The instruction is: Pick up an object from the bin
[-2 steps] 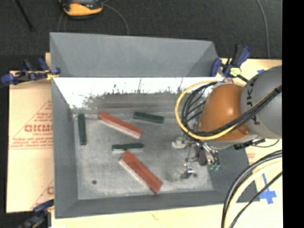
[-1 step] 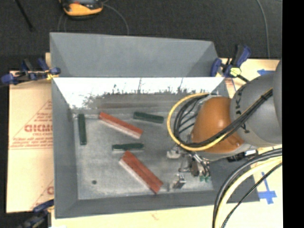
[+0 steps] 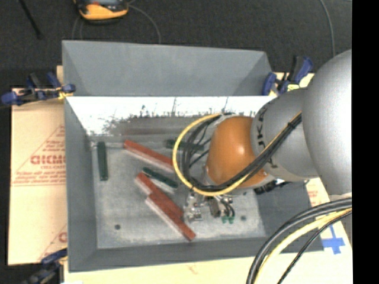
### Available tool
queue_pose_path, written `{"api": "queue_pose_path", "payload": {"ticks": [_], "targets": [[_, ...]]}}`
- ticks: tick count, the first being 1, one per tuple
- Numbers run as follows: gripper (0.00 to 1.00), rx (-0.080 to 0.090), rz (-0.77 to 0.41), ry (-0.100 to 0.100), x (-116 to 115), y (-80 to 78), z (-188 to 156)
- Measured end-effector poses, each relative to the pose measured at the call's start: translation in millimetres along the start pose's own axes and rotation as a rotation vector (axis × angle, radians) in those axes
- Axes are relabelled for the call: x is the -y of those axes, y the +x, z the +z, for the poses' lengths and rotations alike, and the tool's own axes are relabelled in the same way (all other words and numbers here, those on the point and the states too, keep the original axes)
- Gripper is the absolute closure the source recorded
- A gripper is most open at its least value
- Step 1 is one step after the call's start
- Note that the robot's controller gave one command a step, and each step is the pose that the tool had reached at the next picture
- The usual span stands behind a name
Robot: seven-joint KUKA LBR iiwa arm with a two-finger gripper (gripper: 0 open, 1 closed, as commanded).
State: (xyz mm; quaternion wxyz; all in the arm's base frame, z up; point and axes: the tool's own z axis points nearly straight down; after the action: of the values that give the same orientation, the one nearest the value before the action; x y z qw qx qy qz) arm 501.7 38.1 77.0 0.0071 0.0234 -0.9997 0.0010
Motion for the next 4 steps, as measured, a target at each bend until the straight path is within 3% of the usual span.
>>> {"api": "queue_pose_path", "payload": {"ticks": [1,2,3,4], "targets": [[0.00,0.043,0.002,0.000,-1,-9.0,-1],[0.00,0.042,0.001,-0.001,-1,-8.5,-1],[1.00,0.005,0.075,-0.001,-77,-24.5,-2],[1.00,0.006,0.074,-0.001,-77,-24.7,-2]]}}
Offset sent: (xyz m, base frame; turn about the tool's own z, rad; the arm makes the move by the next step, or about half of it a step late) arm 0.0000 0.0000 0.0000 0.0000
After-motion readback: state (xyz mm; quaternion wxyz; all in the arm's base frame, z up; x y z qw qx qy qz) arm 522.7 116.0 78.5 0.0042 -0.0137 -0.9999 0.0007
